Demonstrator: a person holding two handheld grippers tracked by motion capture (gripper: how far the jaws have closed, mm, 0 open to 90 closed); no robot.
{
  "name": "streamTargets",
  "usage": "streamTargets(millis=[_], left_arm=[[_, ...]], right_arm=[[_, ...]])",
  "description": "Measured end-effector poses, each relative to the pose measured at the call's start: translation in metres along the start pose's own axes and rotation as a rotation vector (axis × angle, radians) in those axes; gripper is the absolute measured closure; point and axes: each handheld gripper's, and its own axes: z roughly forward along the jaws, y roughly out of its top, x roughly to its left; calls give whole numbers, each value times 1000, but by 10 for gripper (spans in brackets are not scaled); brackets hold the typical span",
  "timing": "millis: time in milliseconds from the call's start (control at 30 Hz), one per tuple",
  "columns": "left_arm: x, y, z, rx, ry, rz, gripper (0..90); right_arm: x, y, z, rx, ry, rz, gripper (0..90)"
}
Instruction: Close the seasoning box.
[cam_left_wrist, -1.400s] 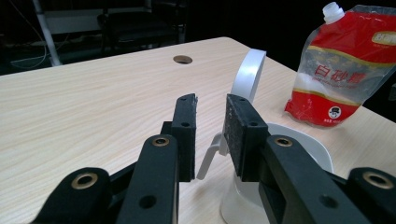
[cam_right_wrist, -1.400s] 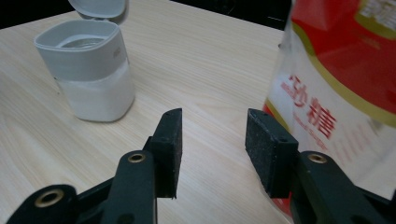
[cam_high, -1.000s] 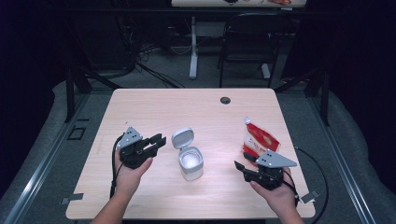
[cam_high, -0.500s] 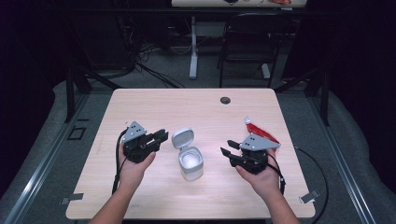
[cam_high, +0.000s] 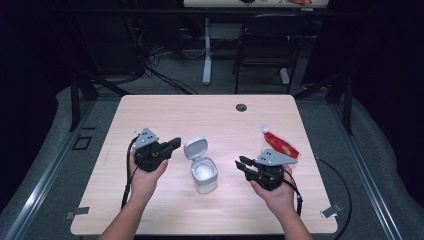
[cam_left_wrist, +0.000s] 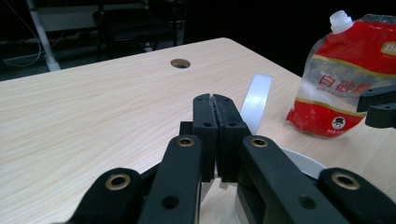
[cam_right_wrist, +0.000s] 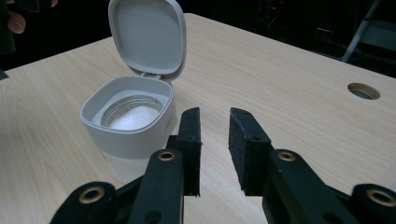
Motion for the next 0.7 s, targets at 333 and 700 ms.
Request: streamTargets(millis=[333, 700], left_arm=[[-4, -6, 6, 21, -6, 12, 888], [-6, -8, 6, 30, -11, 20, 883]], right_arm=[[5, -2, 6, 0, 30, 13, 709], [8, -3, 11, -5, 78, 44, 680]])
